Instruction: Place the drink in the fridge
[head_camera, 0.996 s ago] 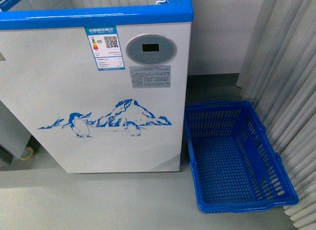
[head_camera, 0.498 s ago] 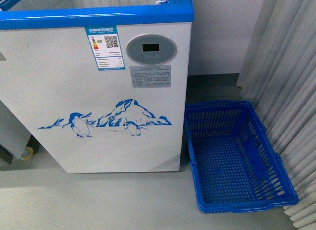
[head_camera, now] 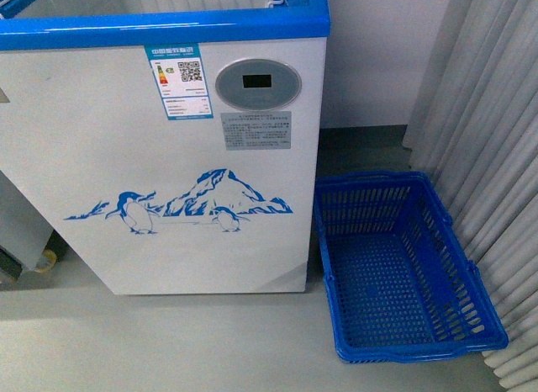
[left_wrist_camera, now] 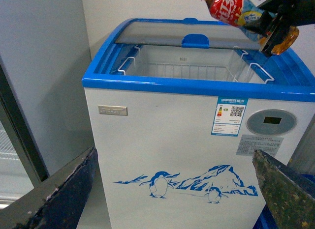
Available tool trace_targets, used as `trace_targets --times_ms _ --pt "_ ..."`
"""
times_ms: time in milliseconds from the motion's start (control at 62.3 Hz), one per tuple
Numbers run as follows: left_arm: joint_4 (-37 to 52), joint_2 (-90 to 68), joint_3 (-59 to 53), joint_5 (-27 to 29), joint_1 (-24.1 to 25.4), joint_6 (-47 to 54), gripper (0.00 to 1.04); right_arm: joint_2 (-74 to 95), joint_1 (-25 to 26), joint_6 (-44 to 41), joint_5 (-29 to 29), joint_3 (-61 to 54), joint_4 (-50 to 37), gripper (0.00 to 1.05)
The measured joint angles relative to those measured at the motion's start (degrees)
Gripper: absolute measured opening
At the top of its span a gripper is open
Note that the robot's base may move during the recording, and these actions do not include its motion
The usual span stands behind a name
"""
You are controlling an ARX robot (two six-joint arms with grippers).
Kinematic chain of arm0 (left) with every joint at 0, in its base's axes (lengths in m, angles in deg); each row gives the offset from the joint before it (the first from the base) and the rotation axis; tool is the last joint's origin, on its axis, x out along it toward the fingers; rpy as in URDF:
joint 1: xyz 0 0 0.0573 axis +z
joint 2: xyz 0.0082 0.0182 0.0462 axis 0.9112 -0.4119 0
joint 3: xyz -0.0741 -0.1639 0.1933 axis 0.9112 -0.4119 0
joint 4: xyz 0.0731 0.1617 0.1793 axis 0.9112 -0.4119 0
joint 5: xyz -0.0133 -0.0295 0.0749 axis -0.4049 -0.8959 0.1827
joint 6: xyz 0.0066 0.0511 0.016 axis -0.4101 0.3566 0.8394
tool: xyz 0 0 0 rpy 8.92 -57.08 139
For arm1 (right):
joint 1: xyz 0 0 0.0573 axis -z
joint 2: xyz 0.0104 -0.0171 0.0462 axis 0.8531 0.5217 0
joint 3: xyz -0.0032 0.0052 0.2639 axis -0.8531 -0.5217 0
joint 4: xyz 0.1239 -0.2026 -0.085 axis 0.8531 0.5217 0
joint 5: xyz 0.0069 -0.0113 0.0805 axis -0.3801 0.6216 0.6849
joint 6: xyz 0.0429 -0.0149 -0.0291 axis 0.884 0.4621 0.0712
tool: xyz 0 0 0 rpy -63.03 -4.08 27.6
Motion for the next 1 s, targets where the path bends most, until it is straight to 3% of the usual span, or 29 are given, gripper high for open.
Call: trace_targets --times_ms 305,610,996 --pt "0.0 0.0 0.0 0.0 0.0 0.0 0.97 5.4 -0.9 -3.1 0.2 4.3 2.3 0.34" --pt "0.0 0.0 0.0 0.0 0.0 0.0 0.97 13.8 -1.0 -7.3 -1.0 17.4 9.2 0.34" --pt "0.0 0.0 0.0 0.0 0.0 0.0 0.97 15.0 -1.2 -10.0 -1.2 18.1 9.7 0.34"
